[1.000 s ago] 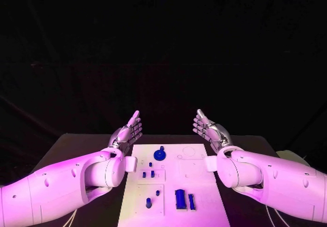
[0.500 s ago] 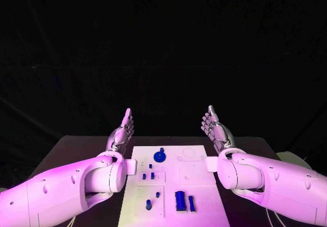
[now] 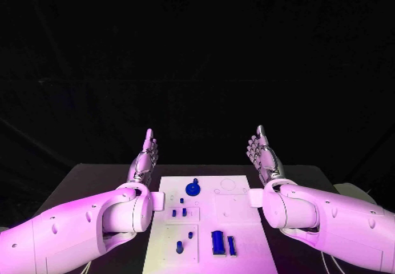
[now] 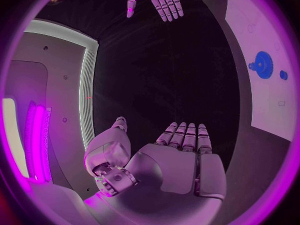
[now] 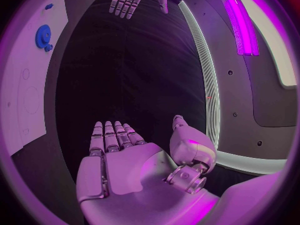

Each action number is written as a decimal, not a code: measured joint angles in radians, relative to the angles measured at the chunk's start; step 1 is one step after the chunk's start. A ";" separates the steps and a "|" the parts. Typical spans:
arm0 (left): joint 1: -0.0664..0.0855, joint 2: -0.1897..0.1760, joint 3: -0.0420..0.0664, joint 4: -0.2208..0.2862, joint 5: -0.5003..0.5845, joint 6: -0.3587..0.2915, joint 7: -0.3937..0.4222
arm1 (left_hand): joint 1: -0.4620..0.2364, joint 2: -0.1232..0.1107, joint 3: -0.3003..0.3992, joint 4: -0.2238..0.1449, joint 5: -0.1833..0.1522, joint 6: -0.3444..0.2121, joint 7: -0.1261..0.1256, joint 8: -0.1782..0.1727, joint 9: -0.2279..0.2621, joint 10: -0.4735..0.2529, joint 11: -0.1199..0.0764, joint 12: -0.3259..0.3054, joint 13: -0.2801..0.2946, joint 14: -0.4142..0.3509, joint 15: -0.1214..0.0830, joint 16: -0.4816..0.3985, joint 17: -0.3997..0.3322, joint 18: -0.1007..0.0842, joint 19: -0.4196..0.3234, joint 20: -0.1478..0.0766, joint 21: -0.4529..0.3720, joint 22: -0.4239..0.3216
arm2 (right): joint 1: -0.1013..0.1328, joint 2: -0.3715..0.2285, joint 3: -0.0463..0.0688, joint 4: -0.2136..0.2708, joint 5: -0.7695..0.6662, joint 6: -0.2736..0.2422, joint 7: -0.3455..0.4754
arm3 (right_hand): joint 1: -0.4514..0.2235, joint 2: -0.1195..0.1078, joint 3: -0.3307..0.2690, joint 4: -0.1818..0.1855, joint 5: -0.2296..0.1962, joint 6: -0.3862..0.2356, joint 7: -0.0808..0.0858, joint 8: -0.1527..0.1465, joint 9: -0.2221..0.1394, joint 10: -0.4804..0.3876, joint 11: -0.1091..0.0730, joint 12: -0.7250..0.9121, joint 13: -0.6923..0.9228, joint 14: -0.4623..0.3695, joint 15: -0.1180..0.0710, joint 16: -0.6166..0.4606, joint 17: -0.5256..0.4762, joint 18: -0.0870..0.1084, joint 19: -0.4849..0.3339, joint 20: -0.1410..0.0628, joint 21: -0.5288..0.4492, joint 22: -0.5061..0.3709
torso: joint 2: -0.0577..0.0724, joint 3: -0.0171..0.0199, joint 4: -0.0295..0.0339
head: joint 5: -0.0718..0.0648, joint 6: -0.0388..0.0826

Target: Assemble the parts on the task board

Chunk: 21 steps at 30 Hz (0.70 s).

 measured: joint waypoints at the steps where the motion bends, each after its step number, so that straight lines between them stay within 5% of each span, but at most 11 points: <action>1: 0.000 0.000 0.000 0.000 0.000 0.000 0.000 | -0.003 0.003 0.000 0.000 0.000 -0.007 0.000 0.000 0.000 -0.004 0.000 0.000 0.000 -0.002 0.002 0.000 0.000 0.000 -0.011 0.000 0.000 0.000 | 0.000 0.000 0.000 0.000 0.000 0.000 0.000 | -0.007 0.001 0.000 0.000 0.000 -0.007 0.000 0.000 0.000 -0.003 -0.004 0.000 0.000 -0.007 0.001 0.000 0.000 -0.006 -0.002 0.002 0.000 -0.005 | 0.000 0.0000 0.0000 | 0.000 0.000; 4: 0.000 0.000 0.000 0.000 0.000 -0.001 0.001 | -0.021 0.000 0.000 0.000 0.000 -0.017 0.001 0.000 0.000 -0.017 -0.001 0.000 0.000 -0.027 -0.001 0.000 0.000 0.000 -0.035 -0.001 0.000 0.000 | 0.000 0.000 0.000 0.000 0.001 -0.001 0.001 | -0.074 0.001 0.000 0.000 0.000 -0.097 0.001 0.000 0.000 -0.079 -0.002 0.000 0.000 -0.081 0.000 0.000 0.000 -0.006 -0.092 0.001 0.000 -0.025 | 0.000 -0.0001 0.0000 | 0.000 0.000; 7: 0.000 0.000 0.000 0.000 -0.001 -0.002 0.001 | -0.033 -0.002 0.000 0.000 0.000 -0.048 0.001 0.000 0.000 -0.049 -0.001 0.000 0.000 -0.056 0.000 0.000 0.000 0.000 -0.047 0.000 0.000 0.000 | 0.000 0.000 0.000 0.000 0.001 -0.002 0.001 | -0.164 0.001 0.000 0.000 0.000 -0.114 0.001 0.000 0.000 -0.124 -0.003 0.000 0.000 -0.125 0.000 0.000 0.000 -0.006 -0.100 0.000 0.000 -0.028 | 0.000 -0.0001 0.0000 | 0.000 0.000; 11: 0.000 0.000 0.000 0.000 -0.001 -0.003 0.002 | -0.151 0.000 0.000 0.000 0.000 -0.107 0.000 0.000 0.000 -0.104 -0.001 0.000 0.000 -0.097 0.000 0.000 0.000 0.000 -0.070 -0.002 0.000 0.000 | 0.000 0.000 0.000 0.000 0.001 -0.002 0.001 | -0.166 0.001 0.000 0.000 0.000 -0.114 0.001 0.000 0.000 -0.124 -0.003 0.000 0.000 -0.125 0.000 0.000 0.000 -0.006 -0.100 0.000 0.000 -0.029 | 0.000 -0.0001 0.0000 | 0.000 0.000; 21: 0.000 0.000 0.000 0.000 -0.001 -0.003 0.002 | -0.157 0.000 0.000 0.000 0.000 -0.107 0.000 0.000 -0.001 -0.104 -0.001 0.000 0.000 -0.097 0.000 0.000 0.000 0.000 -0.070 -0.002 0.000 0.000 | 0.000 0.000 0.000 0.000 0.002 -0.002 0.002 | -0.166 0.001 0.000 0.000 0.000 -0.114 0.001 0.000 0.000 -0.124 -0.003 0.000 0.000 -0.125 0.000 0.000 0.001 -0.006 -0.100 0.000 0.000 -0.029 | 0.000 -0.0001 0.0000 | 0.000 0.000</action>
